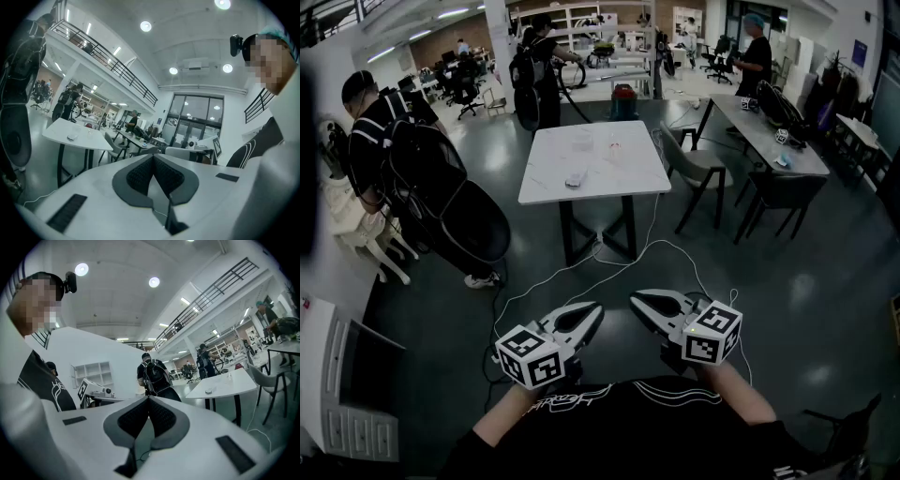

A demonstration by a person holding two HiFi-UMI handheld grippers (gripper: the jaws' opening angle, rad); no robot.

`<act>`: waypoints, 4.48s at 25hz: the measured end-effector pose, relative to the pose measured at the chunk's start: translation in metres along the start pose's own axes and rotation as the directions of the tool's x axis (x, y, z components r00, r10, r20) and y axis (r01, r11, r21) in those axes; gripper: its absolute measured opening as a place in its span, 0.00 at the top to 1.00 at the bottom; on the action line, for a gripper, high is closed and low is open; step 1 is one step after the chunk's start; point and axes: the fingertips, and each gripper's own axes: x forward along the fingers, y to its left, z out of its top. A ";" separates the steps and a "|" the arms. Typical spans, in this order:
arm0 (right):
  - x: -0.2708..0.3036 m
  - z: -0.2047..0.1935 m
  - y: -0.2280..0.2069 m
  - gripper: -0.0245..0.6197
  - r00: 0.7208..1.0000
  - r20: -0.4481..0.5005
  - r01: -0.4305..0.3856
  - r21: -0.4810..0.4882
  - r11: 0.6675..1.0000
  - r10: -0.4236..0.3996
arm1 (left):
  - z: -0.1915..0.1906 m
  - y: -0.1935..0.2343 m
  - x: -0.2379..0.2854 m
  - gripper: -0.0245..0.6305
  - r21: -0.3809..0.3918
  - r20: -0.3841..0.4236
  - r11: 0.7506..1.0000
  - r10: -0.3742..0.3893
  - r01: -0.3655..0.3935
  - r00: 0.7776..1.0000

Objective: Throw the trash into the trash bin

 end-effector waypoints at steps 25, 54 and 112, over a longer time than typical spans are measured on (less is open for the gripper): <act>0.027 -0.011 -0.091 0.91 0.999 0.013 0.048 0.142 0.989 -0.050 | -0.006 0.065 0.067 0.96 -0.030 -0.073 0.999 -0.020 0.018 0.997; 0.299 0.030 -0.445 0.91 0.971 -0.180 0.206 0.292 0.934 -0.158 | 0.078 0.472 0.263 0.95 -0.189 -0.237 0.982 -0.055 0.010 0.970; 0.355 -0.011 -0.634 0.91 0.941 -0.339 0.184 0.520 0.834 0.004 | -0.033 0.715 0.346 0.45 0.150 -0.566 0.823 0.525 -0.547 0.635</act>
